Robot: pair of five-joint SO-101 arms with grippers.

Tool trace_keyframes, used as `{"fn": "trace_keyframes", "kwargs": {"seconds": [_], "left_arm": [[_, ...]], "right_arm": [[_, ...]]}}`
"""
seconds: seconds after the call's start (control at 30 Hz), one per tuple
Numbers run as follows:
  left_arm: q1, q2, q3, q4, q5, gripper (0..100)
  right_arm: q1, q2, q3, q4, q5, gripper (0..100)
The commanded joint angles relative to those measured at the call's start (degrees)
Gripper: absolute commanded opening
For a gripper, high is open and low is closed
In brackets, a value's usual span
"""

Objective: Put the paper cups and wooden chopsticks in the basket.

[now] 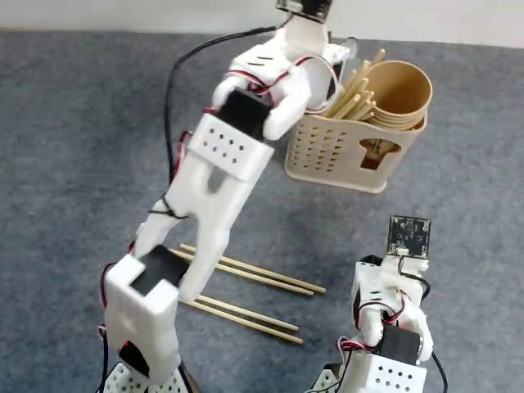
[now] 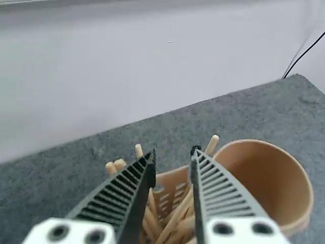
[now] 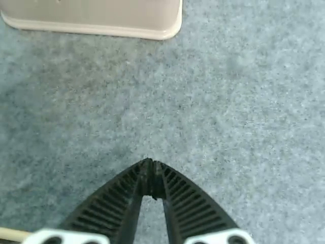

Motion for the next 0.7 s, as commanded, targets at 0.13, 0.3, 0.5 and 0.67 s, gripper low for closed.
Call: {"fn": "trace_keyframes", "kwargs": {"seconds": [0.13,0.3,0.5,0.67], "left_arm": [[-0.8,-12.0,-0.7,16.8,-3.9,13],[-0.3,-16.2,-0.6,25.8,-11.4,13],[-0.5,-18.7,-0.6,35.0,-11.7,13],[1.0,-21.2,-0.6,42.5,-19.8,13]], "right_arm": [[0.7,-0.7,6.8,-1.2,-0.1,0.5],[0.7,-0.7,6.8,-1.2,-0.1,0.5],[0.7,-0.7,6.8,-1.2,-0.1,0.5],[0.7,-0.7,6.8,-1.2,-0.1,0.5]]}}
